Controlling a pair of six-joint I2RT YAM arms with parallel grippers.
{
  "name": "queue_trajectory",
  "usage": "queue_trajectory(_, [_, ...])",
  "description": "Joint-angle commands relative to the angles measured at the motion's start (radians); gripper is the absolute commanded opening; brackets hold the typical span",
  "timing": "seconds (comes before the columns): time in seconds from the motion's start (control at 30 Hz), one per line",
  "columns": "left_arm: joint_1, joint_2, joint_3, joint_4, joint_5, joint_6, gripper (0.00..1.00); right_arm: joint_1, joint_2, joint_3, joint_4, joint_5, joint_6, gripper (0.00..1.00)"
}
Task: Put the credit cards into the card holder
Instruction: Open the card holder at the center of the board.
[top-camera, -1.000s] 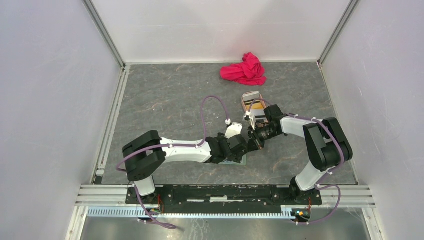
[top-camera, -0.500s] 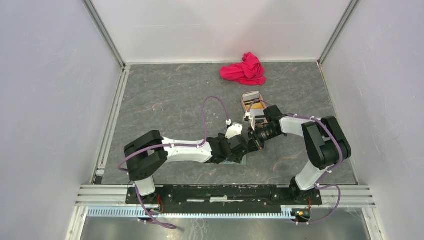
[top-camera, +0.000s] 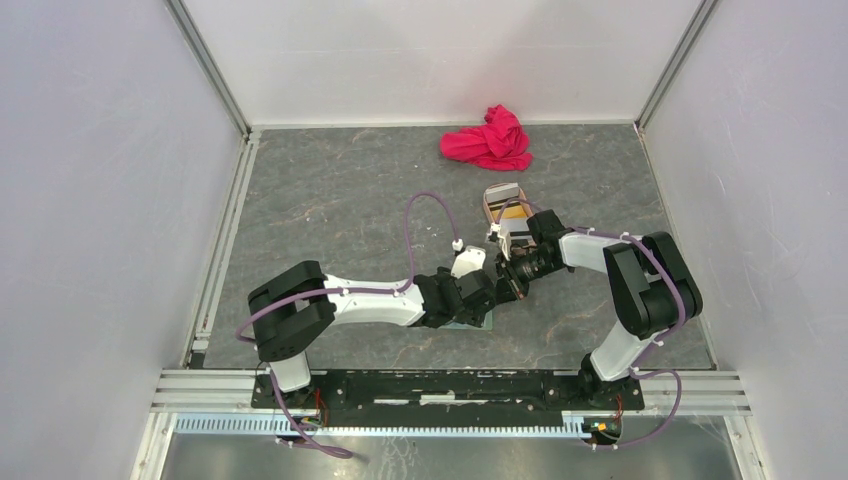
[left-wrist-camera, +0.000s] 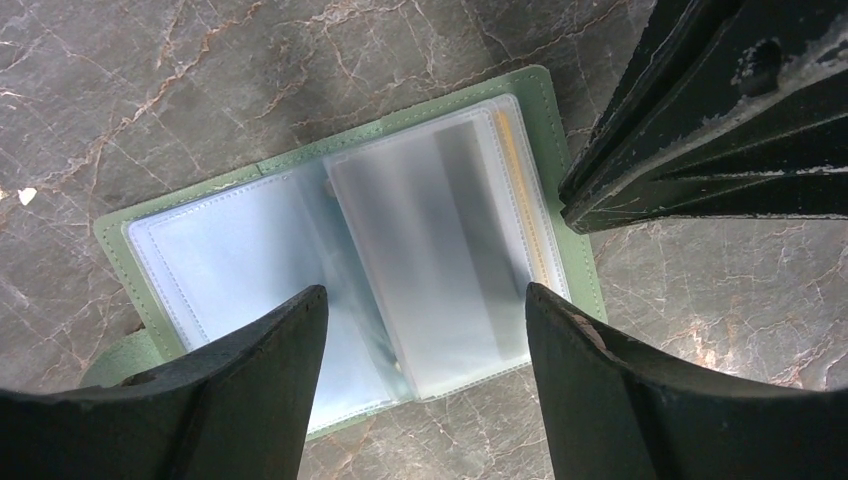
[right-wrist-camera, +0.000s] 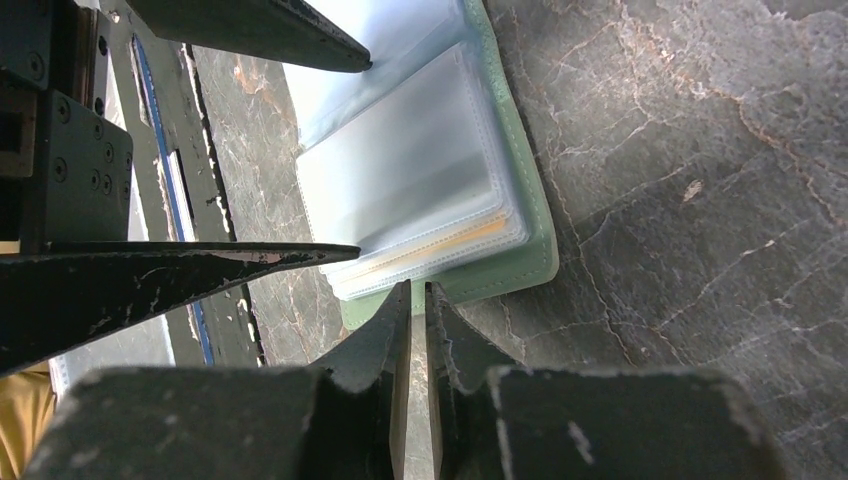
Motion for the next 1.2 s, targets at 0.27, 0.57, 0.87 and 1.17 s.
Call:
queue_trajectory(0.27, [-0.018,-0.034,0.038,0.026,-0.015,0.000,0.75,-0.002,0.010,0.028,0.002,0.001,0.002,0.15])
queue_trajectory(0.57, [-0.020,-0.010,0.050,0.028,-0.011,-0.002,0.71,-0.001,0.012,0.029,0.001,0.002,0.002,0.15])
queue_trajectory(0.87, [-0.024,0.048,0.092,-0.023,-0.020,-0.015,0.73,0.000,0.013,0.031,-0.002,0.001,0.002,0.15])
queue_trajectory(1.17, [-0.025,0.078,0.104,-0.067,-0.053,-0.014,0.71,0.001,0.014,0.031,-0.003,0.001,0.001,0.15])
